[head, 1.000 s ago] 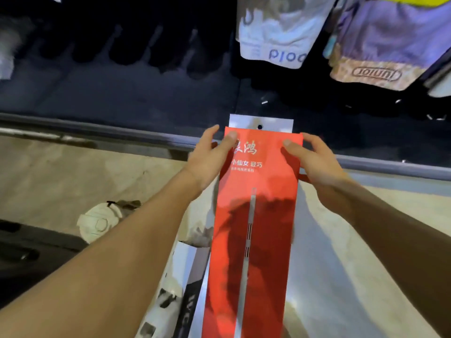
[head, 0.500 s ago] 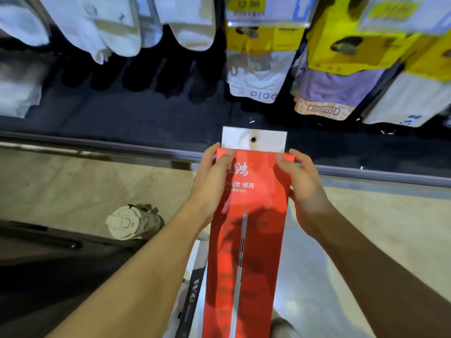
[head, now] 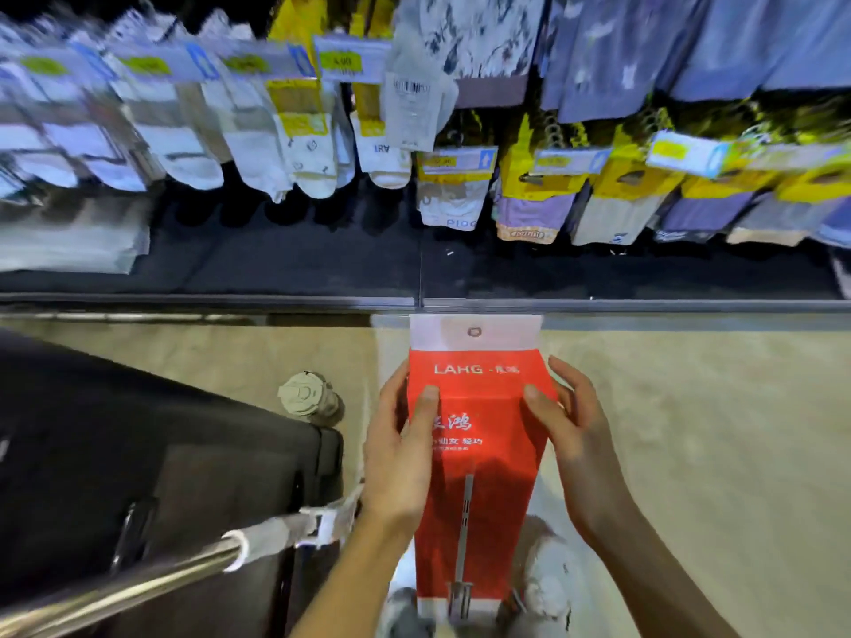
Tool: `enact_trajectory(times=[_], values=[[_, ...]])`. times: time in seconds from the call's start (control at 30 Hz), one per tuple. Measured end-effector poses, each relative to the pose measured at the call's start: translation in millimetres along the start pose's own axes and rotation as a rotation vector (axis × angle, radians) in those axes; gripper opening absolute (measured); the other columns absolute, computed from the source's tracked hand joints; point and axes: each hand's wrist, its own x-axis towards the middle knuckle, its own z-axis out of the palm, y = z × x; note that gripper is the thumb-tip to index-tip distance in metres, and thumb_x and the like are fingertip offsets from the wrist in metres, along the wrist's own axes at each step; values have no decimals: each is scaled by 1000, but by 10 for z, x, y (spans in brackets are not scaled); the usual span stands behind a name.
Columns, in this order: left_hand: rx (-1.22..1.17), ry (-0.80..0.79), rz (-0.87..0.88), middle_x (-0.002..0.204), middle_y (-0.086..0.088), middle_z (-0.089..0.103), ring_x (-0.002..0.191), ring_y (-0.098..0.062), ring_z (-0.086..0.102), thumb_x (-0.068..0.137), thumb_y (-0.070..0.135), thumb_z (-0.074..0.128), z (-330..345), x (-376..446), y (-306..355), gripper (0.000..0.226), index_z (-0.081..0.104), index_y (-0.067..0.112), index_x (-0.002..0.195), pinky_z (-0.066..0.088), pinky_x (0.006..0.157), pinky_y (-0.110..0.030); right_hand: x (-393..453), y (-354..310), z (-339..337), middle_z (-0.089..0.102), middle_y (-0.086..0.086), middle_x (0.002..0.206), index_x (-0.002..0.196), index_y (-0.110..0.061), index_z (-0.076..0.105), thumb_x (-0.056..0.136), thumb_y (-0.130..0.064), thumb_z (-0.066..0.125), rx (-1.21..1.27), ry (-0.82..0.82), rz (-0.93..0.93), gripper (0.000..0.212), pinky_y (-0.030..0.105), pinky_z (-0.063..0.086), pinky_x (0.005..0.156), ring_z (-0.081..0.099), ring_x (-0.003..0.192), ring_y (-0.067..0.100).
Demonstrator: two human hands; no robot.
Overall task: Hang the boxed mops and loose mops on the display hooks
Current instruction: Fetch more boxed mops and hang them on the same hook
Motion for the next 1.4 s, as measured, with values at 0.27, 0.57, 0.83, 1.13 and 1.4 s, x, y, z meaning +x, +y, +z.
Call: enact_trajectory(times=[0.27,0.57,0.83,1.13,1.4], values=[[121,-63,24,112,40,58,114,2,68,90,46,70,-311,-1102,-31,55,54,57,141,62,91,-29,-994,84,-275,60,-10,128,148,-35,45,90,-20,77,-169,30,-8,68,9,54,72,64,96,-15],[498,-300,157,152,28,36,147,0,36,83,81,60,-504,-1660,-210,88,9,70,154,52,111,-49,-1670,297,-776,54,-26,136,148,-59,31,81,-42,72,-254,-109,-107,81,7,52,77,60,110,-13],[626,-344,296,155,19,38,145,-5,39,61,89,74,-427,-1951,-312,129,-7,63,158,43,118,-51,-1911,383,-1078,62,-35,124,143,-72,22,72,-27,90,-348,-249,-202,108,18,57,89,64,118,-3],[582,-437,398,138,40,47,130,3,54,55,90,76,-246,-2304,234,128,-2,70,154,54,107,-44,-2270,-61,-1374,45,-23,147,148,-73,8,53,-63,87,-403,-119,-261,125,51,50,110,48,137,10],[683,-520,626,126,43,51,119,5,59,55,78,83,72,-2976,1737,137,-10,68,153,57,86,-17,-2987,-1445,-1650,50,-15,139,150,-72,5,43,-73,89,-415,-25,-396,136,53,48,109,47,137,15]])
